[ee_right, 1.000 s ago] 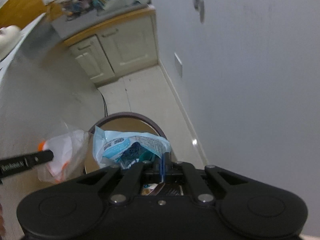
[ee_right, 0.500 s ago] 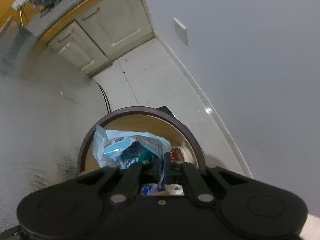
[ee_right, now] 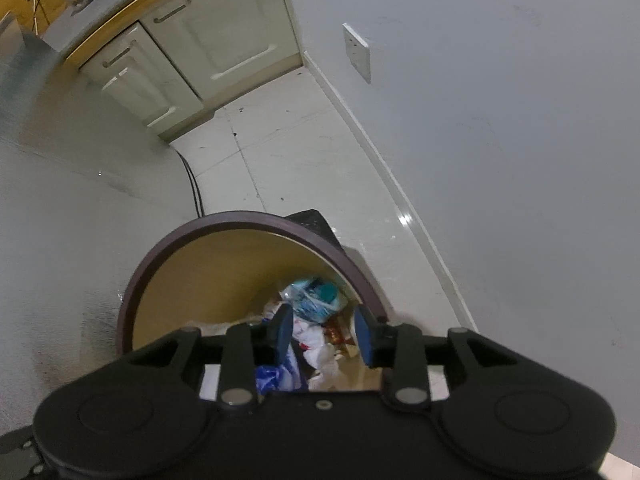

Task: Collect trash
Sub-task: 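Open both tools to drop the clear bag and wrapper into the wastebasket, then move both empty tools back from the wastebasket toward the table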

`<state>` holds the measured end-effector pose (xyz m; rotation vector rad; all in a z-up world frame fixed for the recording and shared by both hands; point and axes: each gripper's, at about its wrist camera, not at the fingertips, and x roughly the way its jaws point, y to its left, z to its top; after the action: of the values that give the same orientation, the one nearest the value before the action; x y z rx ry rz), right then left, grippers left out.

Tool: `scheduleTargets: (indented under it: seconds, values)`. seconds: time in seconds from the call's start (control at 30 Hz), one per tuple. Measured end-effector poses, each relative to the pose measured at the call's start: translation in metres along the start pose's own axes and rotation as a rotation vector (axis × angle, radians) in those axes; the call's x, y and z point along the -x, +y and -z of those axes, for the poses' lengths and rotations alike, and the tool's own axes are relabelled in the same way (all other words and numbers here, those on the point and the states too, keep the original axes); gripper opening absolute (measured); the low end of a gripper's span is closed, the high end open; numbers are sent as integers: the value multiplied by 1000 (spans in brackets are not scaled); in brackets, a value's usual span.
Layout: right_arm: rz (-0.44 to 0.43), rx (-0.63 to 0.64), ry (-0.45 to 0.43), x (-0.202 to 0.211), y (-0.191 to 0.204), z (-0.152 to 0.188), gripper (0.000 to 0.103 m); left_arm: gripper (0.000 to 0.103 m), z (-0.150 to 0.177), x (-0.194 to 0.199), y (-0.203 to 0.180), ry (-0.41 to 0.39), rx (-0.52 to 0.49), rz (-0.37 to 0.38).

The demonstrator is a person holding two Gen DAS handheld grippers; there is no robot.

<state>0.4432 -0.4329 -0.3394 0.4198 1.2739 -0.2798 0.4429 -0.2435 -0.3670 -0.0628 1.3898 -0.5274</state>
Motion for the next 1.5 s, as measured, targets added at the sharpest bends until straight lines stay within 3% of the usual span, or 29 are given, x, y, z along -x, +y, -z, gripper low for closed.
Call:
scheduleTargets:
  seconds: [0.03, 0.1, 0.17, 0.47, 0.7, 1.1, 1.5]
  values:
    - [2, -1, 0, 0, -2, 1, 34, 15, 0, -6, -1, 35, -8, 23]
    - [8, 2, 5, -1, -6, 4, 34, 51, 5, -11, -6, 67, -35, 15]
    - [10, 9, 14, -1, -8, 8, 34, 64, 10, -9, -10, 53, -61, -9]
    - [-12, 103, 52, 11, -14, 36, 36, 68, 23, 15, -2, 43, -54, -80]
    - [-37, 196, 51, 37, -17, 53, 45, 75, 32, 43, 1, 17, -22, -117]
    - [-82, 325, -35, 92, -12, 69, 62, 92, 41, 103, -2, -84, 18, -178]
    - [-89, 380, -139, 152, -10, 92, 82, 101, 74, 171, -15, -198, 23, -232]
